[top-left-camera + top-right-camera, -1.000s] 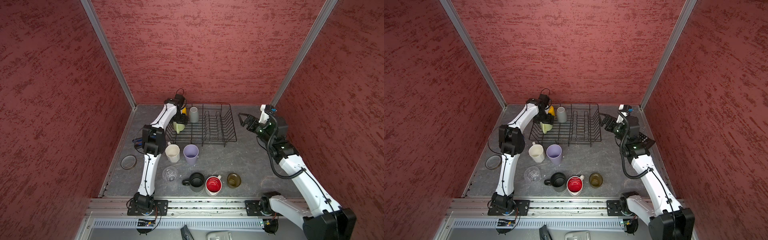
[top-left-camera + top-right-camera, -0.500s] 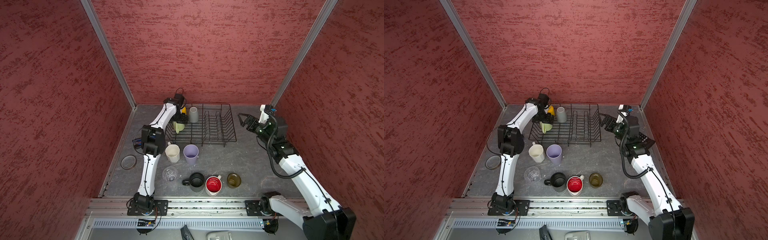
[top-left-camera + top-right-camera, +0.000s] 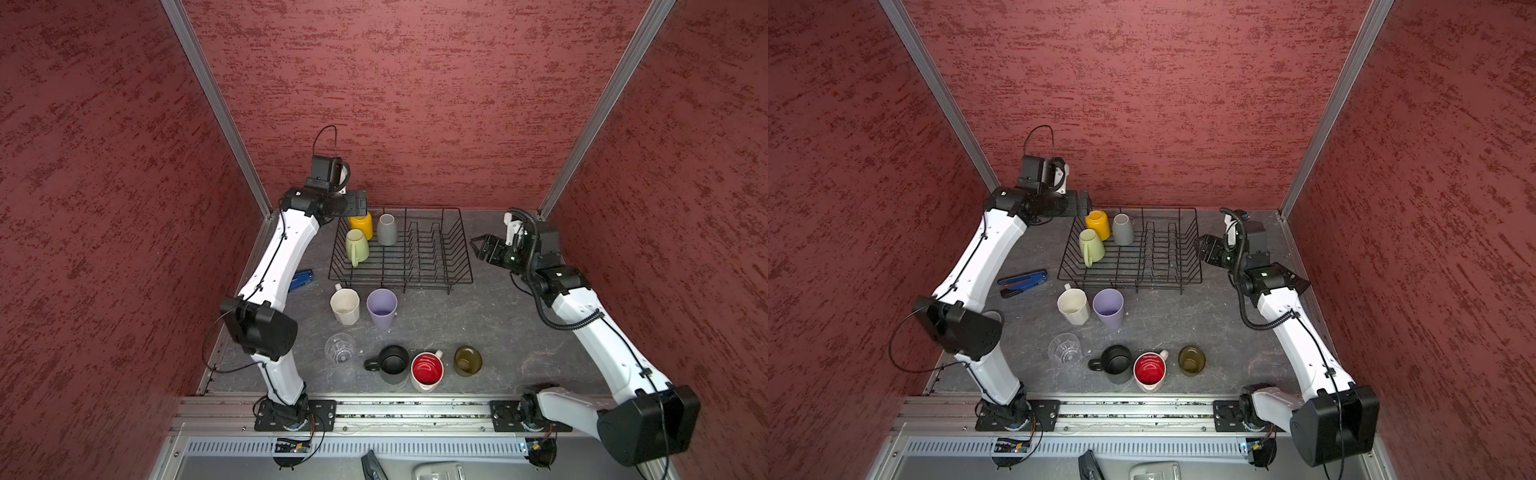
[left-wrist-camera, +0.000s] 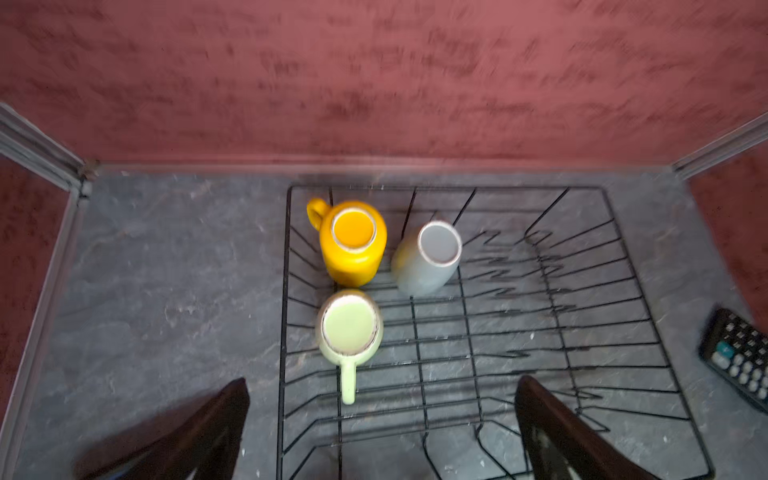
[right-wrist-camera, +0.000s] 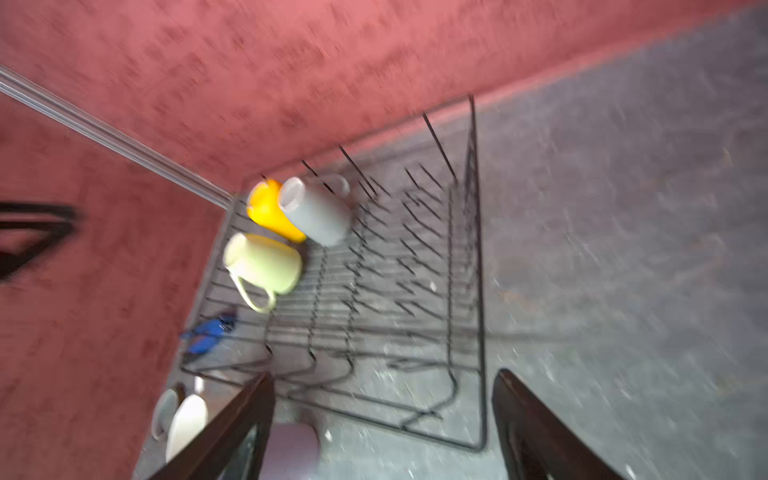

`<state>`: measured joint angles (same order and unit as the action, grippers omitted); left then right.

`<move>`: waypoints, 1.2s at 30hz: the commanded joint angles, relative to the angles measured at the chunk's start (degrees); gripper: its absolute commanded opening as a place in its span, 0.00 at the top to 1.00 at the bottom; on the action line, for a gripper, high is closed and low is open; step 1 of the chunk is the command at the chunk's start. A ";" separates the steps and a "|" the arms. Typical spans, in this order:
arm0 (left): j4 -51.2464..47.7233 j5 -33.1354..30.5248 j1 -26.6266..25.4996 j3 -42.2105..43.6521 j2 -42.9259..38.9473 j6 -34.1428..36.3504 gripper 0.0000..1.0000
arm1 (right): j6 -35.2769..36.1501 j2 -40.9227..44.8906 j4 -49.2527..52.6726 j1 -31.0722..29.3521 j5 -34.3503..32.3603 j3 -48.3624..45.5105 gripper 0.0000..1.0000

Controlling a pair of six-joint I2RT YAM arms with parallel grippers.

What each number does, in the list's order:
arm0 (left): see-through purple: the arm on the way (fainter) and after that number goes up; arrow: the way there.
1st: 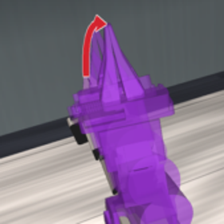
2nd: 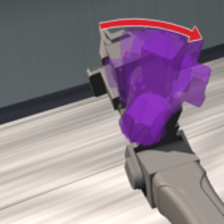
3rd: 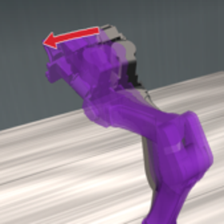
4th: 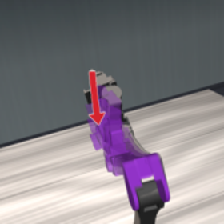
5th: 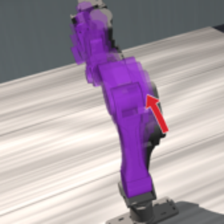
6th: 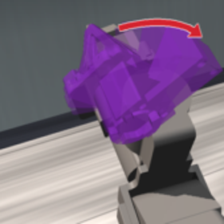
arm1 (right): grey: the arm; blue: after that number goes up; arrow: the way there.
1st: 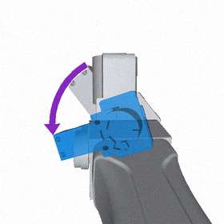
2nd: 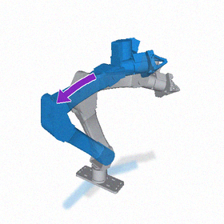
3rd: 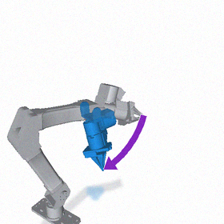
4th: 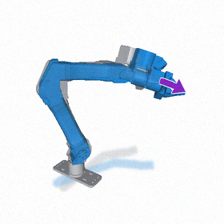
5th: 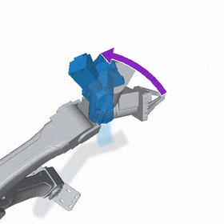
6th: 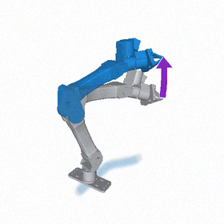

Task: Load the cups into the dish rack
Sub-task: 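Raise the open left gripper while the right arm reaches to the lavender cup, then grasp the lavender cup rim with the right gripper and lift it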

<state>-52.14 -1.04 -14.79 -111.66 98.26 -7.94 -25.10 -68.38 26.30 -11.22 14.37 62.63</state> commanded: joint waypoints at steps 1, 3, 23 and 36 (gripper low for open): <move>13.79 2.05 0.00 9.61 -7.04 -1.13 0.00 | 2.58 0.32 8.38 -2.30 -3.62 1.13 0.21; 18.76 2.64 0.04 15.49 -12.03 -1.53 0.00 | 1.97 0.76 9.19 -4.04 -4.39 0.49 0.23; 30.24 2.43 6.53 44.95 -39.74 -11.35 0.00 | -6.86 -13.34 5.93 -30.60 -8.33 7.80 0.34; 29.64 5.76 10.96 47.68 -43.55 -13.85 0.00 | -6.10 -24.95 11.56 -37.94 -13.56 15.52 0.40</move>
<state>-23.38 3.36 -4.43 -64.64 55.90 -21.10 -31.09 -92.44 35.42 -48.23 4.23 76.53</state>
